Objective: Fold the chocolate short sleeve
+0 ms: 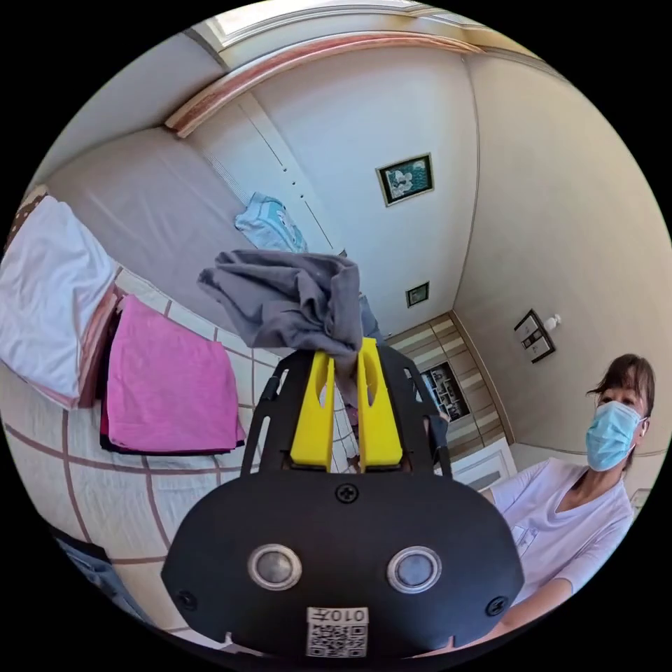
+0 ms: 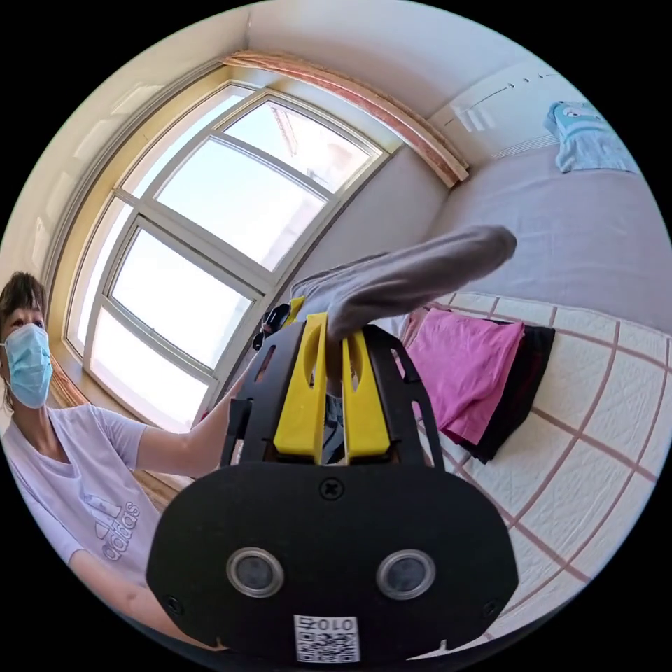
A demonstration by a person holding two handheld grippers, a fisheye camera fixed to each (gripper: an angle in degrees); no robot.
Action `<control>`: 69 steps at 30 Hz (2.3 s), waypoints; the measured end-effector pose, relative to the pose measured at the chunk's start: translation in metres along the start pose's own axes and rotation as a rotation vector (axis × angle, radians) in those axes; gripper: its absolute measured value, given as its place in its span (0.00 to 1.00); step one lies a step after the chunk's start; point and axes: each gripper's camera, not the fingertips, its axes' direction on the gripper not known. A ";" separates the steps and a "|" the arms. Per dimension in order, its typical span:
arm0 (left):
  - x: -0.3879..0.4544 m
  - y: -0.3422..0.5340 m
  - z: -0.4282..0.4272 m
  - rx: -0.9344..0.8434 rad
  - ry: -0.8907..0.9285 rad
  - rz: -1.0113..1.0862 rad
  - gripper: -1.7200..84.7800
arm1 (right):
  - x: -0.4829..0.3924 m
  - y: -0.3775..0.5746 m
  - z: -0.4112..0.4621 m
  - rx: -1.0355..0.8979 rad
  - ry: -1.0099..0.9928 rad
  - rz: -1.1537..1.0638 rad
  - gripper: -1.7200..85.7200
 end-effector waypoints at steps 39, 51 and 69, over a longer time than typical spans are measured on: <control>0.062 0.113 -0.113 -0.053 -0.499 -0.005 0.11 | -0.034 0.198 0.011 -0.091 0.621 0.263 0.07; 0.486 0.215 -0.130 -0.196 -0.901 0.798 0.03 | -0.329 0.334 -0.108 -0.053 0.977 -0.144 0.04; 0.910 0.355 -0.003 0.297 -0.850 1.094 0.04 | -0.362 0.556 -0.437 0.335 1.208 -0.320 0.15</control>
